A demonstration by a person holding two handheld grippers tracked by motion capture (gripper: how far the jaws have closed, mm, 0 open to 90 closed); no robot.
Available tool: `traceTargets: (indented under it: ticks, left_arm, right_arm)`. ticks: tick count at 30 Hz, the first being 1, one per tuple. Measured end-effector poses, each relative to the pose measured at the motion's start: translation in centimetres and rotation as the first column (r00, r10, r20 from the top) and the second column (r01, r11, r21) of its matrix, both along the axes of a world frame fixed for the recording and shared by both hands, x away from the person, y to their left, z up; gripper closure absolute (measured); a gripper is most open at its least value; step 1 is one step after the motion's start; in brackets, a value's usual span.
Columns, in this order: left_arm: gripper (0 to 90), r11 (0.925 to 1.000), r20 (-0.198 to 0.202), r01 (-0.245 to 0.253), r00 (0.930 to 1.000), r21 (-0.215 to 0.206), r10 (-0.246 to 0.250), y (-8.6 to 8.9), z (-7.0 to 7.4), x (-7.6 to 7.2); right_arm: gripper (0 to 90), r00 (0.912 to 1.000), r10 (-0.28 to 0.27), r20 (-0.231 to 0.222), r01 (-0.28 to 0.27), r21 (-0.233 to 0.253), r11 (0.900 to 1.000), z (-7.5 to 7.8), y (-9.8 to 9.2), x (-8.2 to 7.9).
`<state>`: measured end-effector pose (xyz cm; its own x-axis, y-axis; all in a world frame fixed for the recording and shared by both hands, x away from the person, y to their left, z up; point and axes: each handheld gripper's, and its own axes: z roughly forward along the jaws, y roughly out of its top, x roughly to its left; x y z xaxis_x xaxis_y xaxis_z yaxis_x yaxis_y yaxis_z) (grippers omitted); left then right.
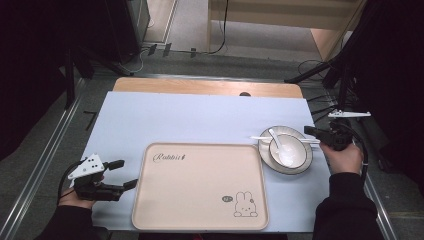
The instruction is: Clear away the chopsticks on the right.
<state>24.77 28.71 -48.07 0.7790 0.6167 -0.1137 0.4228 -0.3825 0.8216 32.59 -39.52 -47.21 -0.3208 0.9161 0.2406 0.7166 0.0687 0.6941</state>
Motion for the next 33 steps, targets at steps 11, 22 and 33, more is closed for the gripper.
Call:
traceTargets:
  ticks: [11, 22, 33]
  left_arm:
    - [16.4, 1.0000, -0.006, 0.000, 1.0000, 0.003, 0.000, 0.0, -0.1, 0.0]
    - [16.4, 1.0000, 0.003, 0.002, 1.0000, 0.002, -0.002, 0.0, 0.0, -0.2]
    - [16.4, 1.0000, 0.016, 0.007, 0.9998, 0.001, -0.007, -0.1, 0.2, -0.2]
  right_arm:
    - [90.0, 0.9920, 0.015, -0.125, -0.012, 0.017, 1.000, -3.5, -0.3, 2.1]
    - [90.0, 0.9859, 0.038, -0.163, -0.041, -0.015, 0.999, -4.0, -0.5, 0.7]
    - [90.0, 0.9792, 0.064, -0.193, -0.073, -0.040, 0.997, -3.8, 0.1, -1.2]
